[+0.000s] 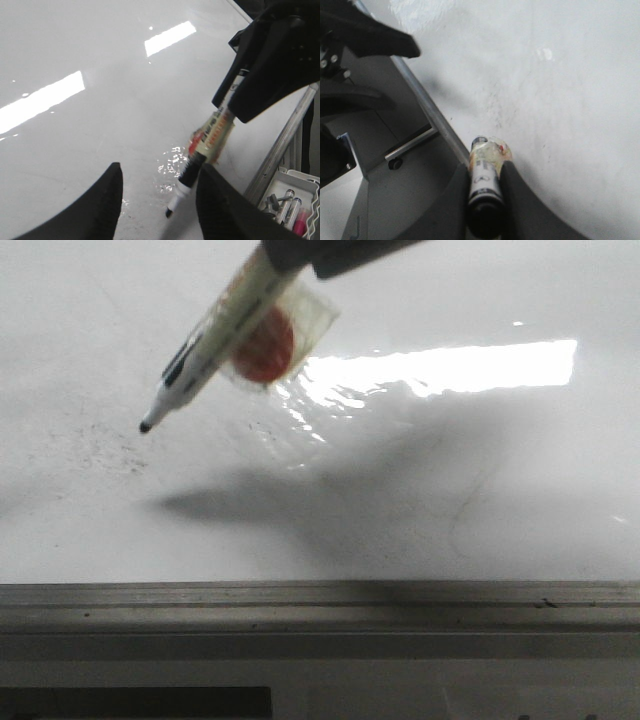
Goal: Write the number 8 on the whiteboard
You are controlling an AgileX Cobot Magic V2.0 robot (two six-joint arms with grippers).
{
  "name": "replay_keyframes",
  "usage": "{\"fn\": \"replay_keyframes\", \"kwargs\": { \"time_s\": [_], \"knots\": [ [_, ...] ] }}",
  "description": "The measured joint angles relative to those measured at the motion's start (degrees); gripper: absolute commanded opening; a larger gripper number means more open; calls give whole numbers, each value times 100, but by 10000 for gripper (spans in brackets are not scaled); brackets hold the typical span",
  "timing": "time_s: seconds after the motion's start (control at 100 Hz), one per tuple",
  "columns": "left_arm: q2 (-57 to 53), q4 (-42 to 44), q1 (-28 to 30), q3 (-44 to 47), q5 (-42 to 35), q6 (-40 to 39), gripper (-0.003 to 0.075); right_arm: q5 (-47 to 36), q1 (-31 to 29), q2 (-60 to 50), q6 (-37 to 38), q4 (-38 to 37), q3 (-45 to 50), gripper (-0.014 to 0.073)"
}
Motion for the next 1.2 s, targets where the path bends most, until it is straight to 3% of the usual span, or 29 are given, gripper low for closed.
{"fn": "replay_keyframes", "kwargs": {
  "time_s": [0.47, 0.67, 0.93, 1.05, 1.2],
  "knots": [
    [-330, -145, 234, 0, 427, 0, 321, 537, -1095, 727, 51, 23, -1118, -48],
    [-330, -154, 234, 0, 427, -10, 321, 735, -1059, 938, 104, 183, -1190, -44],
    [-330, -154, 234, 0, 427, -10, 321, 1871, -1323, 614, 127, -42, -1152, -44],
    [-330, -154, 234, 0, 427, -10, 321, 1771, -1078, 796, 130, 16, -1080, -44],
    [-330, -154, 234, 0, 427, -10, 321, 1075, -806, 1021, 181, 114, -1066, -44]
  ]
}}
